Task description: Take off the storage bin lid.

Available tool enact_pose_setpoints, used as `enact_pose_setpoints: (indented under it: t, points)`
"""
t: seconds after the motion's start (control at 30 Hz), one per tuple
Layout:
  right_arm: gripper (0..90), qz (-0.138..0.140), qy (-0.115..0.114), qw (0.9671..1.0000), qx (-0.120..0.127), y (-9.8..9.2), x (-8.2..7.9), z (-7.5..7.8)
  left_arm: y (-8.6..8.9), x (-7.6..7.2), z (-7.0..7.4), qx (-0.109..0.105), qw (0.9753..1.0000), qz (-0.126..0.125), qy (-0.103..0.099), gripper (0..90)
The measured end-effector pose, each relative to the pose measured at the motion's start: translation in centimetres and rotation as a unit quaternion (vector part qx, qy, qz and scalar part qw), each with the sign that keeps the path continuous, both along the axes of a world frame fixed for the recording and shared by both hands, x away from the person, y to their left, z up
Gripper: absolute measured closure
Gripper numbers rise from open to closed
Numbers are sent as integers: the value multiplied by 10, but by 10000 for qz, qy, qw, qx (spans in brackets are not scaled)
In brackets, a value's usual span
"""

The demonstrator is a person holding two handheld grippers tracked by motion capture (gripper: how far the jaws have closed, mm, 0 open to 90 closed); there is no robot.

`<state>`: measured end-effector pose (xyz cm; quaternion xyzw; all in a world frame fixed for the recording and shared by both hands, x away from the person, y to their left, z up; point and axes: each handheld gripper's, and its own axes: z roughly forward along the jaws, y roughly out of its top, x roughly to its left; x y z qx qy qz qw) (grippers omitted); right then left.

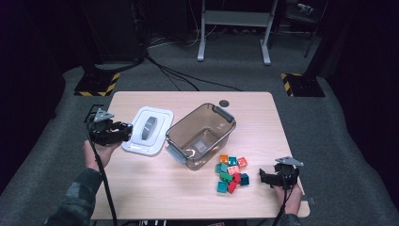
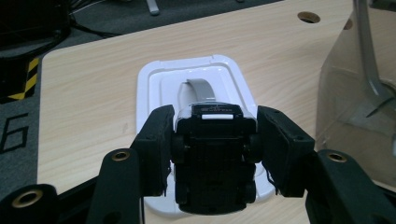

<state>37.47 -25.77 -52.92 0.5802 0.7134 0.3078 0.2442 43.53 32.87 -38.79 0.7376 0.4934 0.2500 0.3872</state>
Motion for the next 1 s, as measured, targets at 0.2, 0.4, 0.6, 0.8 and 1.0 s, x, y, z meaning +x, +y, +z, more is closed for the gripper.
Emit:
enact_pose_setpoints:
  t: [0.2,0.4,0.6,0.8,1.0]
  points:
    - [32,-3,-4,10000,3,0,0,0,-9,2,7,-18,9999,-128,-48,481]
    - [33,-4,-9,10000,3,0,0,0,-20,5,16,28,9995,-300,-78,481]
    - [33,-9,-6,10000,6,0,0,0,-34,9,23,78,9988,-468,-140,481]
    - [32,-9,-8,10000,7,0,0,0,-50,12,30,64,9978,-631,-215,481]
    - [32,-10,-8,10000,8,0,0,0,-69,15,38,65,9959,-870,-226,481]
